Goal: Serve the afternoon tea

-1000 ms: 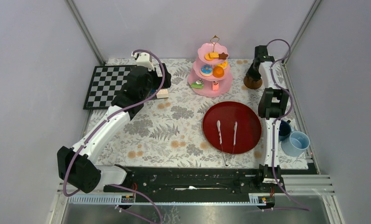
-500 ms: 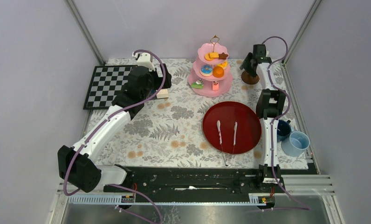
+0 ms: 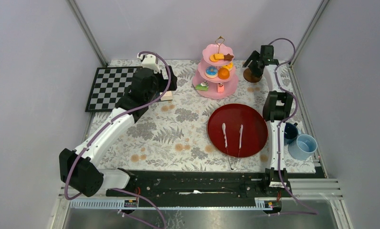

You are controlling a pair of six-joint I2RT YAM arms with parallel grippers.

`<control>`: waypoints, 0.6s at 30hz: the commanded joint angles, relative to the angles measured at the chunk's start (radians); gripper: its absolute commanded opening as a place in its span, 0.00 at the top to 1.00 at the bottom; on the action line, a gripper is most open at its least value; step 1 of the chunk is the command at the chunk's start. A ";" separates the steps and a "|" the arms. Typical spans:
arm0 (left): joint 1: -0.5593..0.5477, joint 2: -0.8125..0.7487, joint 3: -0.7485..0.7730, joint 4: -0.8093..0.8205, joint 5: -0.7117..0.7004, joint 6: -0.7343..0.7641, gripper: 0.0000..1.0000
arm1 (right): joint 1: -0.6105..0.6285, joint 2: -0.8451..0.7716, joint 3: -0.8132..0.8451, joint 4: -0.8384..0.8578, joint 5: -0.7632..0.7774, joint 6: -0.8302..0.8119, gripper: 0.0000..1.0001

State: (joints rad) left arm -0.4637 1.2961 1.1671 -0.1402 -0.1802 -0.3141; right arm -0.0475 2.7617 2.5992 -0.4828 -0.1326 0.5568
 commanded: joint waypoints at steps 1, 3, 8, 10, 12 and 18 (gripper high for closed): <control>-0.008 -0.022 0.008 0.065 0.021 0.002 0.01 | 0.008 -0.221 0.023 -0.117 0.044 -0.076 0.20; -0.012 -0.031 0.000 0.073 0.031 0.000 0.01 | 0.008 -0.319 0.011 -0.182 0.084 -0.110 0.14; -0.035 -0.060 -0.023 0.098 0.034 0.003 0.01 | 0.007 -0.622 -0.175 -0.356 0.208 -0.143 0.03; -0.038 -0.064 -0.028 0.104 0.043 -0.005 0.01 | 0.008 -0.760 -0.319 -0.408 0.266 -0.141 0.01; -0.039 -0.068 -0.033 0.111 0.061 -0.017 0.01 | 0.006 -0.911 -0.502 -0.422 0.328 -0.136 0.00; -0.041 -0.073 -0.036 0.122 0.120 -0.057 0.01 | -0.019 -1.401 -1.039 -0.395 0.720 0.006 0.00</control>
State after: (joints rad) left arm -0.5018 1.2552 1.1355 -0.0834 -0.1154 -0.3382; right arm -0.0494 1.5486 1.8332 -0.8036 0.2653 0.4690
